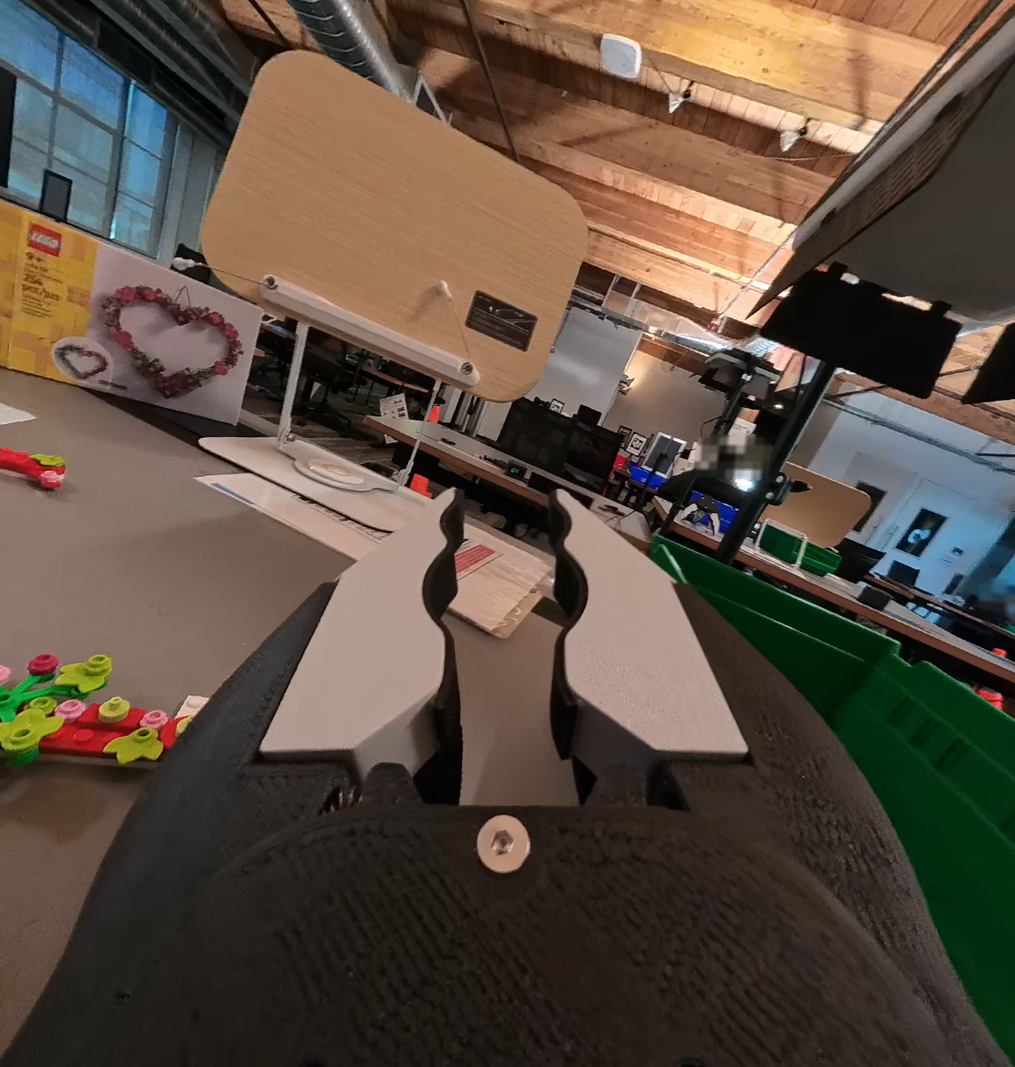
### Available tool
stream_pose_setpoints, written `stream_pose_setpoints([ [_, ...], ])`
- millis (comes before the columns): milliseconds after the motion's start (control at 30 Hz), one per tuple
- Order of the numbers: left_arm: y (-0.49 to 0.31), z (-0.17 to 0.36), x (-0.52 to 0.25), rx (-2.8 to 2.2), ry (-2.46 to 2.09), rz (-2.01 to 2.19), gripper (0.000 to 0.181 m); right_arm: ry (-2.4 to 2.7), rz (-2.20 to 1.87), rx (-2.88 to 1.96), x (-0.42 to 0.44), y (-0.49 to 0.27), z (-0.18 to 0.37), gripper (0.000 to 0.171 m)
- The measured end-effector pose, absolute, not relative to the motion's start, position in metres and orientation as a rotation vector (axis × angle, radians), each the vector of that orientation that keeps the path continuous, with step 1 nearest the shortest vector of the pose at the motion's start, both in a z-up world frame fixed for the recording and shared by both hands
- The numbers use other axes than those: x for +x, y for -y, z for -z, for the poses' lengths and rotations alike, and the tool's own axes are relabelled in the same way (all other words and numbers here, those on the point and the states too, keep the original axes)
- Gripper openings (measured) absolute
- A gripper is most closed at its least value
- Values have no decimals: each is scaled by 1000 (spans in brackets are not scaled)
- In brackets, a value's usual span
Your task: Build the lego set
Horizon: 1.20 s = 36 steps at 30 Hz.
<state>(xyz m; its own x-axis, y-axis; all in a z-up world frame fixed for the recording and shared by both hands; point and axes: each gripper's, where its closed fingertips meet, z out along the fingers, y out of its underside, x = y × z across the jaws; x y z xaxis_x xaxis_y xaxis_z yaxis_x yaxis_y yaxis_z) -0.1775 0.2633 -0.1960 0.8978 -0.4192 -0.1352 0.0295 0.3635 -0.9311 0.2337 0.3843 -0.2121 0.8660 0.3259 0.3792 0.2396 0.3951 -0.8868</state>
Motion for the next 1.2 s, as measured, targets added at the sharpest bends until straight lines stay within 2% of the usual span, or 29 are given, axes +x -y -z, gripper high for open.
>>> stream_pose_setpoints([
  [133,-263,193,-181,-1159,-377,272,35,573,-50,-1130,229,-376,204,35],
  [233,-260,184,-194,-1128,-382,173,35,783,-100,-1070,190,-356,202,38],
  [433,-253,165,-222,-1068,-362,34,35,1553,-447,-1121,68,-283,262,47],
  [567,-254,165,-229,-1072,-343,37,35,1961,-490,-1135,21,-259,300,47],
  [833,-254,164,-224,-1064,-384,0,35,2308,-510,-1361,12,-277,337,38],
  [1067,-252,160,-236,-1051,-310,31,35,2339,-503,-1420,13,-282,343,21],
  [1200,-255,161,-253,-1057,-221,75,35,2319,-505,-1448,17,-280,343,20],
])
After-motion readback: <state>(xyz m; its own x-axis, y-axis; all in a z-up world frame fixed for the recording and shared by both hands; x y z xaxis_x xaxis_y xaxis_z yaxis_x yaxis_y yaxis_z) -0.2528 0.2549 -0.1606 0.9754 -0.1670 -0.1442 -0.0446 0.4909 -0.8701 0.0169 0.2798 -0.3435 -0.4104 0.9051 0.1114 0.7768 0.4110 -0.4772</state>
